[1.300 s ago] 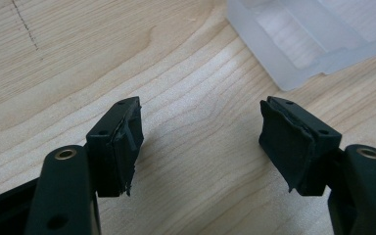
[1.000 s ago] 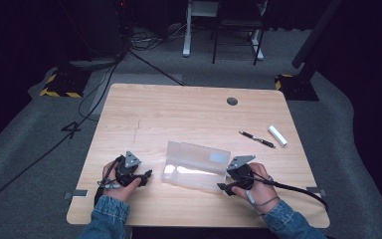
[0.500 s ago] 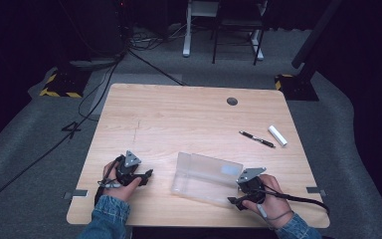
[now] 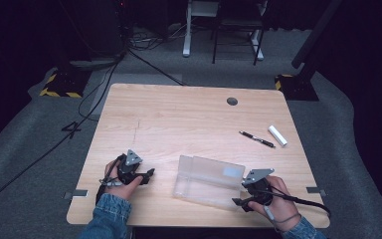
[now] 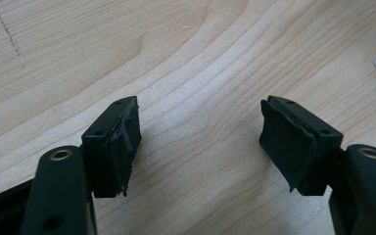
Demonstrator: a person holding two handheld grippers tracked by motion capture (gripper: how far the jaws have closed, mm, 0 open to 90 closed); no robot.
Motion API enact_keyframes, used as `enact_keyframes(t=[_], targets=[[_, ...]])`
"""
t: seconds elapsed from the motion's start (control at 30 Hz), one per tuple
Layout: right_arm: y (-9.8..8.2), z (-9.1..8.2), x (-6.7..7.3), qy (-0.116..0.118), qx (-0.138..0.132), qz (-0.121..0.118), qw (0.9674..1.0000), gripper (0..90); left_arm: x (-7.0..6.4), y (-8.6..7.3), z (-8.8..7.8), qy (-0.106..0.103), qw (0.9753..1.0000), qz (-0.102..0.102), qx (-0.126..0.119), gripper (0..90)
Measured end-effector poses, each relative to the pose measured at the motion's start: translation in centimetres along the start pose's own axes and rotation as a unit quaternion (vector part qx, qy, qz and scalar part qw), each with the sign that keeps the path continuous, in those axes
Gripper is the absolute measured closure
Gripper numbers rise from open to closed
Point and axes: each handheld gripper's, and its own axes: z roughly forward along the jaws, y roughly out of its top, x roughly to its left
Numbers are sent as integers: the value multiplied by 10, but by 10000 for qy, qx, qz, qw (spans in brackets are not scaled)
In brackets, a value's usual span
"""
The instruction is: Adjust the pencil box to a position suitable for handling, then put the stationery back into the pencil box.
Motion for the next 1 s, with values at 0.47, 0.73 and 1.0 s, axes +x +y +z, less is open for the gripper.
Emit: enact_keyframes(t=[0.47, 0.73, 1.0], targets=[[0, -37, -20, -157, -420, 209, 9988, 330, -1, 3, 3, 21, 10000, -44, 8, 282], [1, -50, -43, -289, -603, 415, 9969, 316, -1, 3, 3, 20, 10000, -3, 19, 280], [-4, -47, -65, -317, -428, 491, 9974, 267, -2, 3, 3, 20, 10000, -19, 29, 281]])
